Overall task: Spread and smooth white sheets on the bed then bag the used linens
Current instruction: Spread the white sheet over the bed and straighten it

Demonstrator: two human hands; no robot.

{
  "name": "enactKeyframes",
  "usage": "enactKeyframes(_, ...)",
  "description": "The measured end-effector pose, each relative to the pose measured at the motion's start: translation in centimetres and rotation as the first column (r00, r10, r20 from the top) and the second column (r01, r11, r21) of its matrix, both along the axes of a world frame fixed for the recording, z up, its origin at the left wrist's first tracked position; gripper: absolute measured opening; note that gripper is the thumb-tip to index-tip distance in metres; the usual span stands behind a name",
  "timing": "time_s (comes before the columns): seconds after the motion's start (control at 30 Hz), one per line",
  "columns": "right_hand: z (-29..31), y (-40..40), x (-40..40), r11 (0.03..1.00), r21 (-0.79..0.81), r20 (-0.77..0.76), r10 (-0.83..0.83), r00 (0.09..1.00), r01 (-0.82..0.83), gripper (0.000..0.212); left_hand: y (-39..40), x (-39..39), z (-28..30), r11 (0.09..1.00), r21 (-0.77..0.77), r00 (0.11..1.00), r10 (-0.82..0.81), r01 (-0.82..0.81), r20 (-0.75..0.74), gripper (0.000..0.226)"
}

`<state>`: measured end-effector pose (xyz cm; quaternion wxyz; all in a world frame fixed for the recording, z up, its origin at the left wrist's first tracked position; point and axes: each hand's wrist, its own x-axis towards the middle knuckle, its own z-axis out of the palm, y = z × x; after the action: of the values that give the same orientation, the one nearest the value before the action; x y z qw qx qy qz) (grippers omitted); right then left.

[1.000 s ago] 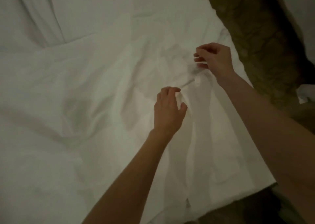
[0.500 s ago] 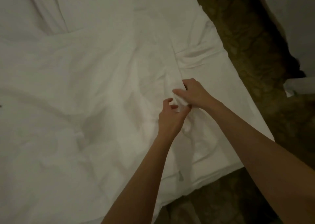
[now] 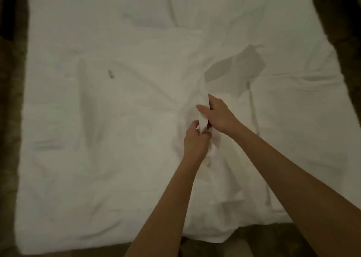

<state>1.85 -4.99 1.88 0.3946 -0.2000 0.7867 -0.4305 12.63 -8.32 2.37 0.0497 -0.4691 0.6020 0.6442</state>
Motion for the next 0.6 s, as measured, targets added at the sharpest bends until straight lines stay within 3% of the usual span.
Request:
enactKeyframes(0.17, -0.6, -7.3, 8.2, 0.993, -0.036, 0.035, 0.115, 0.993, -0.114, 0.034, -5.8, 8.6, 0.1, 0.995, -0.029, 0.994, 0.101, -0.100, 0.043, 0.019)
enactKeyframes(0.33, -2.4, -13.8, 15.0, 0.986, 0.042, -0.040, 0.161, 0.986, -0.159, 0.055, -10.4, 16.3, -0.6, 0.989, -0.038, 0.982, 0.146, -0.142, 0.116, 0.022)
enactKeyframes(0.6, -3.9, -20.7, 24.1, 0.956, 0.086, -0.083, 0.288, 0.954, -0.281, 0.058, -15.8, 26.8, -2.9, 0.990, -0.014, 0.977, 0.140, -0.139, 0.161, 0.024)
